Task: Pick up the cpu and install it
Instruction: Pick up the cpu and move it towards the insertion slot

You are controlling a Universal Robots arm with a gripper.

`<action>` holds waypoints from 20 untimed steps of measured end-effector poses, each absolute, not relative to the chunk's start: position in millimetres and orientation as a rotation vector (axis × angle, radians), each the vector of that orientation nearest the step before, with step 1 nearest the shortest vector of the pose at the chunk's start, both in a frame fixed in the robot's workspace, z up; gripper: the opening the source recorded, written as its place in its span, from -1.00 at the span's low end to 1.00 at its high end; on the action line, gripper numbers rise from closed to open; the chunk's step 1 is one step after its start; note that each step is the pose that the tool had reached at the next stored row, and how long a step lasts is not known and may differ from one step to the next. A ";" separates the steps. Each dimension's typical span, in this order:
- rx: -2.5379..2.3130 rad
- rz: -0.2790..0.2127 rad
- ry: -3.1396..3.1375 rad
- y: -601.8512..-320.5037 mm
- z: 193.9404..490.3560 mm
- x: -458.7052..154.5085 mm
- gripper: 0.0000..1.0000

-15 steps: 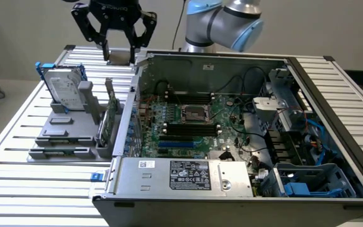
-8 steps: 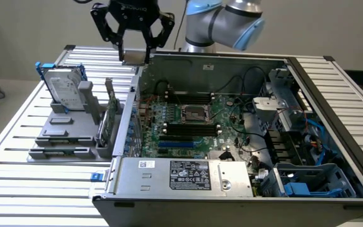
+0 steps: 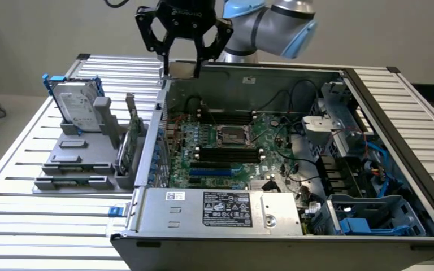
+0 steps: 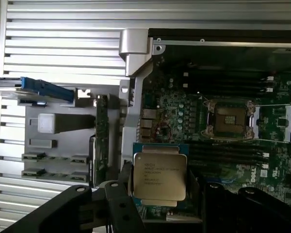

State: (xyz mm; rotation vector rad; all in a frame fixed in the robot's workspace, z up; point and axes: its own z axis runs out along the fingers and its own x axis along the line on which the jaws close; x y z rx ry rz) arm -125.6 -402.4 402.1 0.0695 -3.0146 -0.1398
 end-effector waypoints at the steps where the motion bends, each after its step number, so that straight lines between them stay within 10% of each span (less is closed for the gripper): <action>1: 0.069 -0.140 -3.014 -402.1 400.6 -120.9 0.09; 20: 0.063 -0.137 -3.014 -388.1 368.9 -40.7 0.09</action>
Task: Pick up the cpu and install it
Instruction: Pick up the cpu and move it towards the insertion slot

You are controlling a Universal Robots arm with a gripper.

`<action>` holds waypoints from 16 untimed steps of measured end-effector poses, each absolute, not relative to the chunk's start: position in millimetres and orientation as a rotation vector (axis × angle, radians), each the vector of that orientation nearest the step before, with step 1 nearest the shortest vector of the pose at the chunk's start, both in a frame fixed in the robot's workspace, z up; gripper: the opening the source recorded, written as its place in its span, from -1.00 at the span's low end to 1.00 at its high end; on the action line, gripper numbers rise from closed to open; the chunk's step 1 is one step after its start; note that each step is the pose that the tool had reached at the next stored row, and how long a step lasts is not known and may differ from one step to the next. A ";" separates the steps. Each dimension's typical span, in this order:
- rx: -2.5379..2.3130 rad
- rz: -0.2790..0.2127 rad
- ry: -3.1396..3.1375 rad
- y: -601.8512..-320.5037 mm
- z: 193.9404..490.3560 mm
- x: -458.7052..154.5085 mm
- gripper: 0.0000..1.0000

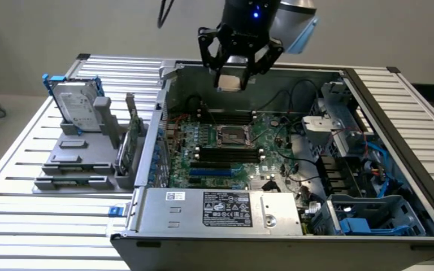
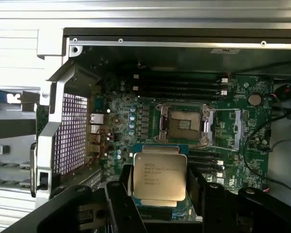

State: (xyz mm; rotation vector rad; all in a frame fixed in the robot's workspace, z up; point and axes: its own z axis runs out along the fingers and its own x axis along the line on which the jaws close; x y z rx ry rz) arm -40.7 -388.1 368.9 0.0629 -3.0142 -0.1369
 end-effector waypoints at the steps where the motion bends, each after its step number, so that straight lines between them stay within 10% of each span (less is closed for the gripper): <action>1: 0.062 -0.137 -3.014 -387.3 367.2 -37.6 0.09; 16: 0.060 -0.133 -3.014 -355.7 341.4 -16.3 0.09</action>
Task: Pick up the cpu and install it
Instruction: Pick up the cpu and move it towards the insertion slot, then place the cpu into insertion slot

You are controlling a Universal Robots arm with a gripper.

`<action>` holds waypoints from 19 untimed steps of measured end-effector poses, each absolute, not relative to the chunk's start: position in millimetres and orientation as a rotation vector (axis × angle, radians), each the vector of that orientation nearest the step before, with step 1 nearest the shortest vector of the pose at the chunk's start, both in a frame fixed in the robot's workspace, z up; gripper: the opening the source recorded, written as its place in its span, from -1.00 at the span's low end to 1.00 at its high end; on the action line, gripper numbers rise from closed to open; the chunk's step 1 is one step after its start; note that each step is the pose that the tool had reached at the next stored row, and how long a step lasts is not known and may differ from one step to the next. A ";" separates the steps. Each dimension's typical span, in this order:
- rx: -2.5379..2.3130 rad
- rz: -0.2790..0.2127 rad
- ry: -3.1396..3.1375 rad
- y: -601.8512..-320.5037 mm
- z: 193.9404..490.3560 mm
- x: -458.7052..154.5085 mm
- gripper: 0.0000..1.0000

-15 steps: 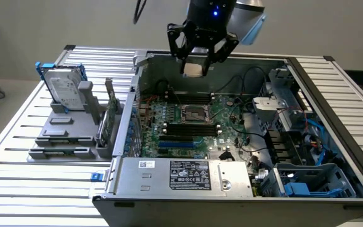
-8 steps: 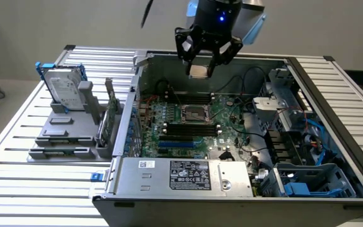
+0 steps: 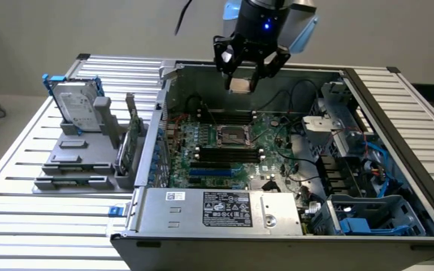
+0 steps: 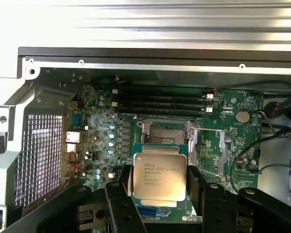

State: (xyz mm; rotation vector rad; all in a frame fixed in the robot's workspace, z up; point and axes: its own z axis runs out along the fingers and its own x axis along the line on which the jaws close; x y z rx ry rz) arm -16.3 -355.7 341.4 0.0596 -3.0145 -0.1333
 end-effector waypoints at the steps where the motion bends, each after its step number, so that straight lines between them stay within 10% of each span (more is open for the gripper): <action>1: 0.059 -0.131 -3.015 -353.2 339.9 -16.1 0.09; 19: 0.055 -0.120 -3.015 -344.4 333.5 -15.8 0.09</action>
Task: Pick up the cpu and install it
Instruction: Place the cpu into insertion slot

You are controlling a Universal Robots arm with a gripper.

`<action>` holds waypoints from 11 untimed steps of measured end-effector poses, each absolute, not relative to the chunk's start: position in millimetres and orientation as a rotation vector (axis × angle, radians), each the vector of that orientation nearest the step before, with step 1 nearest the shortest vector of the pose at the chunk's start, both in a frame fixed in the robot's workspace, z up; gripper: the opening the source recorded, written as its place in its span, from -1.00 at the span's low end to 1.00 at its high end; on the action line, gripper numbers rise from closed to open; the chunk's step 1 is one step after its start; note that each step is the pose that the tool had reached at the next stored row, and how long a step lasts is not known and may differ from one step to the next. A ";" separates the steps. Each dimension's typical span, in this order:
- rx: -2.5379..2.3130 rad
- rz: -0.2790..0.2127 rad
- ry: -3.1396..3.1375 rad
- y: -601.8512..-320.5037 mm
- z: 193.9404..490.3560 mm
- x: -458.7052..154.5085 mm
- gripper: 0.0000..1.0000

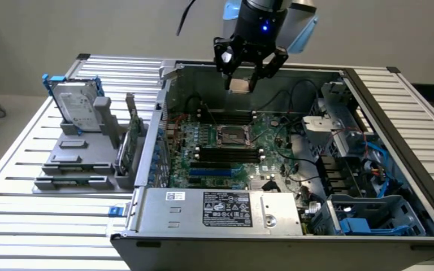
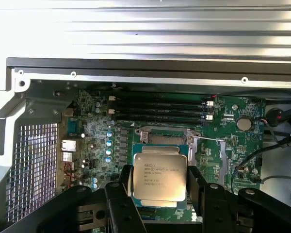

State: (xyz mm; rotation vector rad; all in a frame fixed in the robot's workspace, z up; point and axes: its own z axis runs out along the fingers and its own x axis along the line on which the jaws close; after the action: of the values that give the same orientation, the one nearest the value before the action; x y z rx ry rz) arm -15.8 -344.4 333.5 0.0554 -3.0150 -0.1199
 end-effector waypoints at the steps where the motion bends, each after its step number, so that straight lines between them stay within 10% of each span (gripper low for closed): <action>1: 0.055 -0.120 -3.015 -344.4 333.4 -15.8 0.09; 11: 0.056 -0.120 -3.015 -344.4 333.4 -15.7 0.09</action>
State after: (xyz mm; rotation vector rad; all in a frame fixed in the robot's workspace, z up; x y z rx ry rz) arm -15.7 -344.4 333.4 0.0555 -3.0151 -0.1200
